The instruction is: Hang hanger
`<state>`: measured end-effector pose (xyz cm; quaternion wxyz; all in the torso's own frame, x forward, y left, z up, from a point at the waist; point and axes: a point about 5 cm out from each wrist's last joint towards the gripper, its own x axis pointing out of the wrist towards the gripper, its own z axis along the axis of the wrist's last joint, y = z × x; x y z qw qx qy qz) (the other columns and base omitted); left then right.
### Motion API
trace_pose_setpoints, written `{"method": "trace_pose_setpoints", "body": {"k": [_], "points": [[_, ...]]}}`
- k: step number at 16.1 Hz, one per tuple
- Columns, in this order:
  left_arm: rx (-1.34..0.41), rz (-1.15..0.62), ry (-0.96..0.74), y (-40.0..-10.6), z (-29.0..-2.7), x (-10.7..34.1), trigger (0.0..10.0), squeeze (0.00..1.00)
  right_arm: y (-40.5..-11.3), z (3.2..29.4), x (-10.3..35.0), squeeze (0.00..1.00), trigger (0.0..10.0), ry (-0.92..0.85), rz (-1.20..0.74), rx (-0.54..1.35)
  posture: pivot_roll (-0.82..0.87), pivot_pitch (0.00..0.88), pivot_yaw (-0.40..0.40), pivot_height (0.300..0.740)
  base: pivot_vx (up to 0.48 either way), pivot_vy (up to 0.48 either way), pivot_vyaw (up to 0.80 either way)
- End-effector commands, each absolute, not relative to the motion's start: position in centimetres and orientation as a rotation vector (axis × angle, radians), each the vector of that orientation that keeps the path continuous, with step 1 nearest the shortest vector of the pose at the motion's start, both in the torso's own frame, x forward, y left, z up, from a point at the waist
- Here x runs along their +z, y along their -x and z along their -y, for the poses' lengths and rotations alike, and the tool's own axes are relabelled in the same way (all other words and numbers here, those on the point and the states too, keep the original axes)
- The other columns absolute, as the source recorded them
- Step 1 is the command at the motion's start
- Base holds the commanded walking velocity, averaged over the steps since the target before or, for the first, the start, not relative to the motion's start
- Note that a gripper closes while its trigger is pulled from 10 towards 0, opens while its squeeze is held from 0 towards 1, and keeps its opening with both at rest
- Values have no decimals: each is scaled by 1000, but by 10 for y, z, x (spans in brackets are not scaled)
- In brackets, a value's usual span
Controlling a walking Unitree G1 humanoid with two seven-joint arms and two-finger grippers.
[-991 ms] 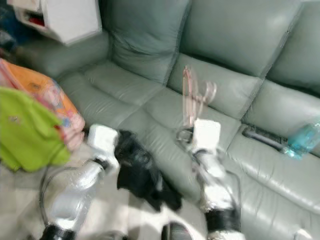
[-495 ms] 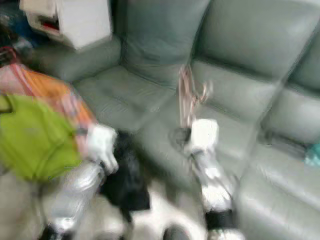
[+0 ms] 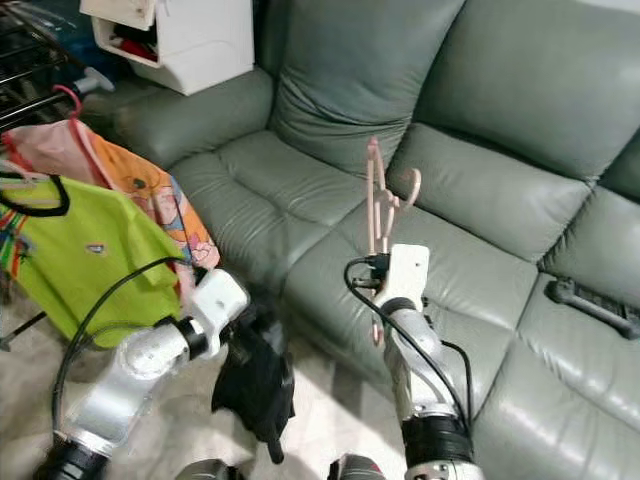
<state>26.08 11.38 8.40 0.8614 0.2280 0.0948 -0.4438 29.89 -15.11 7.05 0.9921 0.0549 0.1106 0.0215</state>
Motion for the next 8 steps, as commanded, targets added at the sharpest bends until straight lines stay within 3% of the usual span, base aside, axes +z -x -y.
{"method": "trace_pose_setpoints", "body": {"k": [1, 2, 4, 5, 6, 7, 8], "points": [[-1059, -192, -567, -262, -116, 89, 10000, 0, -300, 154, 71, 0, 10000, -103, -220, 42, -15, 37, -21, 740, 0, 0, 0], [-1154, -299, -623, -260, -127, 83, 10000, 0, -301, 155, 71, 0, 10000, -102, -219, 41, -13, 35, -21, 740, 0, 0, 0], [-1305, -581, -1127, -269, -180, 65, 10000, 0, -306, 154, 72, 0, 10000, -105, -215, 39, -3, 26, -11, 740, 0, 0, 0], [-1021, -424, -1267, -316, -179, 84, 10000, 0, -306, 149, 73, 0, 10000, -114, -211, 40, -6, 25, -8, 740, 0, 0, 0], [-873, -245, -1307, -336, -168, 103, 10000, 0, -305, 148, 73, 0, 10000, -117, -210, 40, -6, 25, -8, 740, 0, 0, 0], [-630, 40, -1206, -361, -146, 146, 10000, 0, -302, 146, 70, 0, 10000, -123, -214, 39, -23, 21, -5, 740, 0, 0, 0], [-500, 169, -1116, -369, -137, 170, 10000, 0, -299, 145, 69, 0, 10000, -125, -220, 38, -23, 21, -5, 740, 0, 0, 0]]}}
